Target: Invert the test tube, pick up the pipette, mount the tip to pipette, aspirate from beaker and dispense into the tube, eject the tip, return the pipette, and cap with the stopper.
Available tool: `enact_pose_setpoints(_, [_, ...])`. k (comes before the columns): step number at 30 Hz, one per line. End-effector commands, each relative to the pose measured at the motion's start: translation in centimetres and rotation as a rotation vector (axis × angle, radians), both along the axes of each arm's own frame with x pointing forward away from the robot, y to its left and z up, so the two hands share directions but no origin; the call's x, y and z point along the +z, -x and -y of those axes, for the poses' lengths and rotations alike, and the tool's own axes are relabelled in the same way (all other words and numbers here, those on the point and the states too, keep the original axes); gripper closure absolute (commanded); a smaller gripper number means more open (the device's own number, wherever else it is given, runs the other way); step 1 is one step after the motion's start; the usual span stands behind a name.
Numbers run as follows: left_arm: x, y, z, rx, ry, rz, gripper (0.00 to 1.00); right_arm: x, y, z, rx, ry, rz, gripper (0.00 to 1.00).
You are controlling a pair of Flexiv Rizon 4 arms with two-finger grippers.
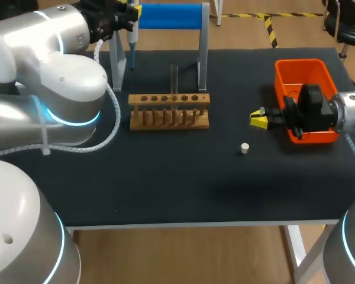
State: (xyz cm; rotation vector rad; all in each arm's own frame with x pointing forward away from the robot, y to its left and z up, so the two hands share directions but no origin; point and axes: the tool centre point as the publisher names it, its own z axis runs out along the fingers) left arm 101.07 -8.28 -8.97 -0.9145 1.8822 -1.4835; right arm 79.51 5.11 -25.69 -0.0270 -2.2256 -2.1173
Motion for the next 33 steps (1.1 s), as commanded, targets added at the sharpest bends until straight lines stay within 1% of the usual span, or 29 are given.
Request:
enact_pose_setpoints(1, [1.6,4.2,-1.9,-0.167,0.021,-0.049,1.00,0.0,0.0,0.0,-0.001,0.001,0.001,1.00])
enact_pose_setpoints(5, [2.1,6.4,-1.1,-0.233,0.049,-0.063,1.00,0.0,0.0,0.0,-0.001,0.001,0.001,1.00])
enact_pose_setpoints(7, [2.1,7.4,-0.6,-0.257,0.030,-0.086,1.00,0.0,0.0,0.0,-0.001,0.001,0.001,1.00])
enact_pose_setpoints(31, [2.1,7.4,-0.6,-0.257,0.030,-0.086,1.00,0.0,0.0,0.0,-0.001,0.001,0.001,1.00])
enact_pose_setpoints(33, [2.7,8.7,0.5,-0.302,0.015,-0.088,1.00,0.0,0.0,0.0,-0.001,0.001,0.001,1.00])
